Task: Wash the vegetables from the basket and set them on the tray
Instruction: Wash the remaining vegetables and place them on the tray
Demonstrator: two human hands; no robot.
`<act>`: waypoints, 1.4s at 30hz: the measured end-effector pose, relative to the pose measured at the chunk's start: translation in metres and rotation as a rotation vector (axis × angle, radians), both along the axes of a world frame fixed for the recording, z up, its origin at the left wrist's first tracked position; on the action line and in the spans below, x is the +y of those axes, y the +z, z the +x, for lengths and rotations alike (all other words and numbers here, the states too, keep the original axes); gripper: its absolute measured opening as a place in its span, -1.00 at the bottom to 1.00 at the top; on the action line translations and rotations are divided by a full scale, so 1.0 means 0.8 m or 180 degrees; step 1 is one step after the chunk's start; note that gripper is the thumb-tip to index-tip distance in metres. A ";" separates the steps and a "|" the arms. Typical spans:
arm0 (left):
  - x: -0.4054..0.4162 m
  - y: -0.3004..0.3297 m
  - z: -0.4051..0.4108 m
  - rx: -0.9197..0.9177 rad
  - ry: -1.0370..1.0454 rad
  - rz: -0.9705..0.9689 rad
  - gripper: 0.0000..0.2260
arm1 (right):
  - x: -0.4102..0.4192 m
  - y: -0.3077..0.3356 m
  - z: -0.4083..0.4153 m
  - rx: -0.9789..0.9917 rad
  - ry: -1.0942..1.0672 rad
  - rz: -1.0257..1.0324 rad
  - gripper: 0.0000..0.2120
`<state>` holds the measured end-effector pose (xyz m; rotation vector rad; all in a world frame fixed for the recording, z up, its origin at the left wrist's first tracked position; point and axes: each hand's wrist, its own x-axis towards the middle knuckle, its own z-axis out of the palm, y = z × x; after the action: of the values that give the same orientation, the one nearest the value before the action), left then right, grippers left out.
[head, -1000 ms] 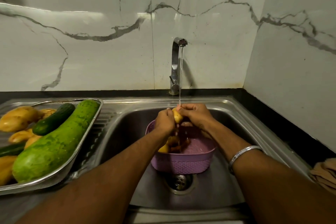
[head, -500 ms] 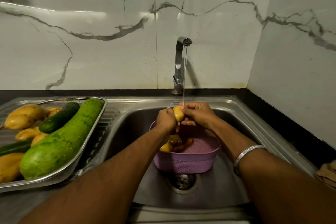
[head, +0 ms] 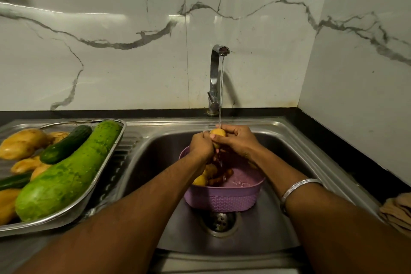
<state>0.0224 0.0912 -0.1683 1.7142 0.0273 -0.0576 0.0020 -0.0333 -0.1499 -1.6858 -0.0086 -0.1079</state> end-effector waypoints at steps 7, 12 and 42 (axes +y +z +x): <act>-0.003 -0.006 0.002 -0.0102 -0.0106 0.0112 -0.63 | -0.001 -0.009 0.008 0.0132 -0.0458 0.0348 -0.84; 0.002 -0.004 0.001 -0.0042 -0.0005 0.0113 -0.61 | 0.000 -0.008 0.003 0.0052 -0.0049 0.0078 -0.82; 0.023 0.014 -0.011 -0.2978 -0.0993 0.2647 -0.74 | 0.007 0.005 0.001 0.1133 -0.0443 0.0316 -0.45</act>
<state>0.0139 0.1093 -0.1573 2.3928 -1.0327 0.6014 0.0028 -0.0276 -0.1456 -1.5854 0.3756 0.0875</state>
